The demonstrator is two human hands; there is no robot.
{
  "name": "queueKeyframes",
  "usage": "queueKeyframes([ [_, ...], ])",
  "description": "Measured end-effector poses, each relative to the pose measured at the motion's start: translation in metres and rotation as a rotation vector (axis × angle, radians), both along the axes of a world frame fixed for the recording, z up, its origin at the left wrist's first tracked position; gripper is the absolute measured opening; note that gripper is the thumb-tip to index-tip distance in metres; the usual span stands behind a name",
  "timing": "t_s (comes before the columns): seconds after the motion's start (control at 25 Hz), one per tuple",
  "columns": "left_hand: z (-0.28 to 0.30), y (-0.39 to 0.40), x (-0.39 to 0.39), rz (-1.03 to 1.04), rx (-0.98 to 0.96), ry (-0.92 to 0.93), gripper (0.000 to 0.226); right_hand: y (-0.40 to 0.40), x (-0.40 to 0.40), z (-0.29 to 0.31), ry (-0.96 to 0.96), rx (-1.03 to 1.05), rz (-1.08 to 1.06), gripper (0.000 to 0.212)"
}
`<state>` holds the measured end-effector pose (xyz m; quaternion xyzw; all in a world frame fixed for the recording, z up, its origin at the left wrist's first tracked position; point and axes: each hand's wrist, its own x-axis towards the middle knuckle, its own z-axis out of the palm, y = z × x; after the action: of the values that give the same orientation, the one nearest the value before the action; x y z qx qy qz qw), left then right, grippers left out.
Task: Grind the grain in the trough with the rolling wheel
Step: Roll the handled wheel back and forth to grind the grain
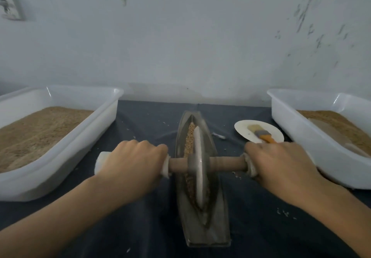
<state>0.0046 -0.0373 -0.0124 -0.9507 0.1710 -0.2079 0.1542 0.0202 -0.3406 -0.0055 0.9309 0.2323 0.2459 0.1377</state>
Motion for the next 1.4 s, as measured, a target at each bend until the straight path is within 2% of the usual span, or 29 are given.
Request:
queueKeyframes([
  [0.08,-0.002,-0.01,0.035,0.138,-0.075,0.03,0.026,0.017,0.041,-0.004,-0.032,-0.079,-0.141,0.039],
  [0.16,0.006,-0.018,0.075,0.201,-0.109,0.007,0.018,0.03,0.082,0.0,-0.046,0.008,-0.219,0.025],
  [0.28,0.021,-0.025,0.103,0.209,-0.131,0.001,0.01,0.036,0.111,0.004,-0.003,0.056,-0.243,0.017],
  [0.36,0.019,-0.024,0.09,0.167,-0.103,0.019,0.011,0.029,0.093,-0.001,0.055,0.068,-0.244,0.02],
  [0.44,0.006,-0.015,0.053,0.086,-0.062,-0.006,0.026,0.012,0.055,-0.015,0.044,0.084,-0.201,0.028],
  [0.56,0.001,0.0,-0.002,-0.12,0.015,-0.115,0.051,-0.009,0.0,-0.011,-0.007,0.044,0.013,0.05],
  [0.64,0.003,0.004,-0.004,-0.101,0.022,-0.052,0.05,-0.01,-0.002,-0.005,-0.027,0.037,0.064,0.059],
  [0.76,-0.003,-0.007,0.039,0.111,-0.077,-0.008,0.031,0.011,0.037,-0.004,-0.036,-0.072,-0.134,0.05],
  [0.84,0.0,-0.016,0.078,0.184,-0.122,-0.062,0.023,0.024,0.083,0.0,-0.06,-0.02,-0.178,0.036],
  [0.92,0.01,-0.022,0.099,0.226,-0.156,-0.057,0.024,0.034,0.109,0.012,0.012,0.048,-0.211,0.025],
  [1.08,0.006,-0.016,0.076,0.159,-0.16,0.007,0.027,0.023,0.081,0.001,0.077,0.039,-0.207,0.025],
  [1.2,-0.008,-0.003,0.012,-0.095,-0.036,-0.122,0.06,0.003,0.017,-0.01,-0.011,-0.028,-0.065,0.028],
  [1.28,-0.002,0.005,0.0,-0.164,-0.012,-0.187,0.073,-0.004,0.006,-0.003,-0.036,-0.023,0.056,0.03],
  [1.36,0.001,0.0,0.008,-0.052,-0.001,-0.085,0.065,0.006,0.016,-0.001,0.08,-0.077,-0.061,0.031],
  [1.4,-0.003,-0.004,0.025,0.018,-0.043,-0.055,0.052,0.014,0.032,-0.001,0.091,-0.073,-0.139,0.031],
])
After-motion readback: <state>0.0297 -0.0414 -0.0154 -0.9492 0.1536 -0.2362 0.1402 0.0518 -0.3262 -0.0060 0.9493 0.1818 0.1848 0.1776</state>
